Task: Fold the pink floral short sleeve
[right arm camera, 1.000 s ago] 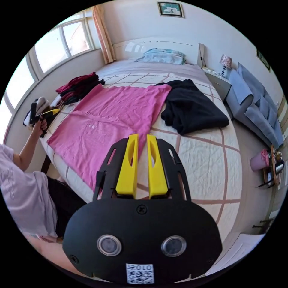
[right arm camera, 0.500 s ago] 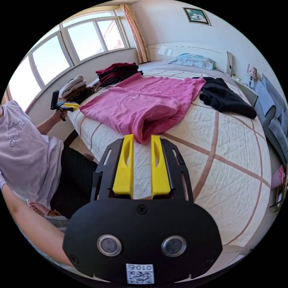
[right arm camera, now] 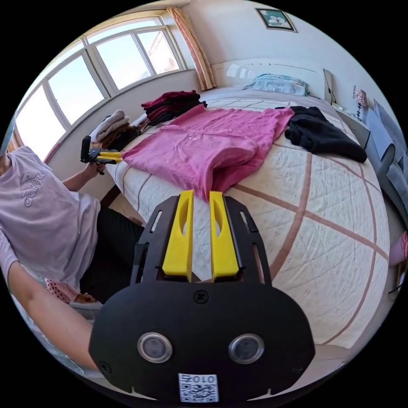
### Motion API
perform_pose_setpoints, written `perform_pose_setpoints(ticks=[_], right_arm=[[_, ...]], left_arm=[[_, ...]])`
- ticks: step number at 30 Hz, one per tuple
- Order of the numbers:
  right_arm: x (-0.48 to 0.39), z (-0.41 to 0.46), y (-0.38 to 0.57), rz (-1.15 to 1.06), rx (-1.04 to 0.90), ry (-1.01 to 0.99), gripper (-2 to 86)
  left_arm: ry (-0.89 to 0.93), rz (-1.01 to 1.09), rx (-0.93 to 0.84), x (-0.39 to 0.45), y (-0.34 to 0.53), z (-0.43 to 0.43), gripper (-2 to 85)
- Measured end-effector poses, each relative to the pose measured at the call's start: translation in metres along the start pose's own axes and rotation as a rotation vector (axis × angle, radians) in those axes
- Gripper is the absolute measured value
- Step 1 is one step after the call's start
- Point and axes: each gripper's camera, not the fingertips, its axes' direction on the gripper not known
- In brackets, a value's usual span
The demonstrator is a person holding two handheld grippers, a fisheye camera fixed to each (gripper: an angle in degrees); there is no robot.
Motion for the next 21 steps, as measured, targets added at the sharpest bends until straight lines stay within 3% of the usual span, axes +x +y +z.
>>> perform_pose_setpoints(ticks=[9, 16, 21], right_arm=[[-0.010, 0.012, 0.006, -0.044, -0.016, 0.058, 9.7], [-0.008, 0.037, -0.007, -0.041, -0.058, 0.059, 6.3], [-0.011, 0.024, -0.010, -0.017, -0.007, 0.019, 4.5]], left_arm=[[-0.077, 0.094, 0.011, 0.015, -0.017, -0.002, 8.3], [-0.041, 0.057, 0.018, 0.005, -0.026, 0.018, 5.3], [0.242, -0.028, 0.010, -0.043, -0.028, 0.028, 2.5]])
